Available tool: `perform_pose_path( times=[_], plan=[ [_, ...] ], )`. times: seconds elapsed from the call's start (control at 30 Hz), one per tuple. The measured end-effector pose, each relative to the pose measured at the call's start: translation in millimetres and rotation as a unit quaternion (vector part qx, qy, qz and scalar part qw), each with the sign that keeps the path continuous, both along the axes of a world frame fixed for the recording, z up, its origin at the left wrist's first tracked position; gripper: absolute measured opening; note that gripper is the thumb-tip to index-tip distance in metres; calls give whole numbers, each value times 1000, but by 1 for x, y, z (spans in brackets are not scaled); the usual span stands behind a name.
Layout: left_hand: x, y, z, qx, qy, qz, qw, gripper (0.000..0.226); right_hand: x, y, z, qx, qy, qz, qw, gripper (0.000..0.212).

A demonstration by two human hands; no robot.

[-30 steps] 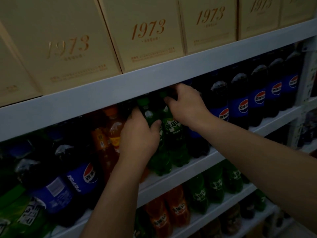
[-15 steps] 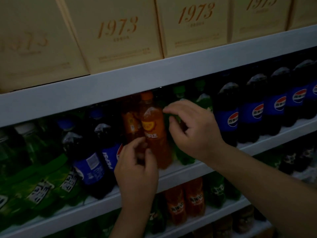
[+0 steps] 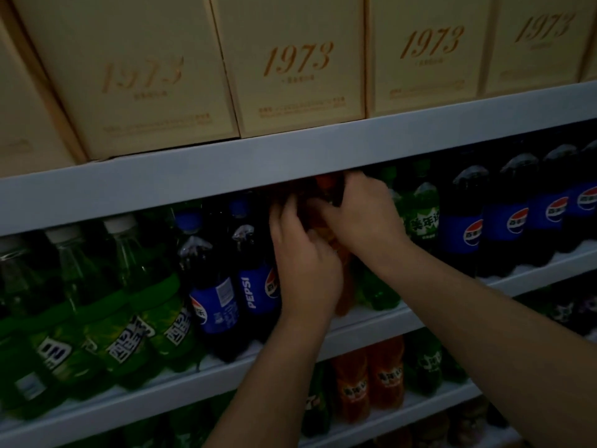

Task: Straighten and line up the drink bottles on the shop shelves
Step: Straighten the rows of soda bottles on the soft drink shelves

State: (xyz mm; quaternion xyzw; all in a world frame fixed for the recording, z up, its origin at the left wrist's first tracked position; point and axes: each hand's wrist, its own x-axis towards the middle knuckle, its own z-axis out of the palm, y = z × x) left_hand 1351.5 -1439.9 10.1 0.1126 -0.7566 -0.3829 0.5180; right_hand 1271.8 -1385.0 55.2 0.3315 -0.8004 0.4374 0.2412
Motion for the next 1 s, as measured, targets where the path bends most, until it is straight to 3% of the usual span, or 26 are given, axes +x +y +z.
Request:
perform_pose_path(
  times=[0.13,0.27,0.37,0.43,0.57,0.63,0.7,0.83,1.0],
  plan=[
    [-16,-10,31,193,-22,-113,974,24,-2,3,6,-44,-39,11,998,40],
    [-31,-22,54,338,14,-85,937,15,-8,9,8,-64,-93,34,993,33],
    [-50,-27,66,285,-7,-62,956,21,-13,11,6,-68,-99,48,992,27],
    [-62,-30,70,233,-40,-59,970,11,-14,11,5,-74,-93,52,992,25],
    [-78,-44,74,96,-174,5,980,18,-15,12,4,-86,-100,73,989,28],
    [-81,-51,75,2,-285,55,957,31,-16,13,4,-90,-104,75,988,32],
    [-82,-56,74,-37,-337,98,936,37,-16,15,5,-91,-106,75,987,34],
    [-78,-59,67,-62,-334,162,927,33,-13,17,5,-93,-125,79,985,28],
    [-69,-51,64,-180,-333,237,895,25,-9,18,2,-110,-100,65,987,13]
  ],
)
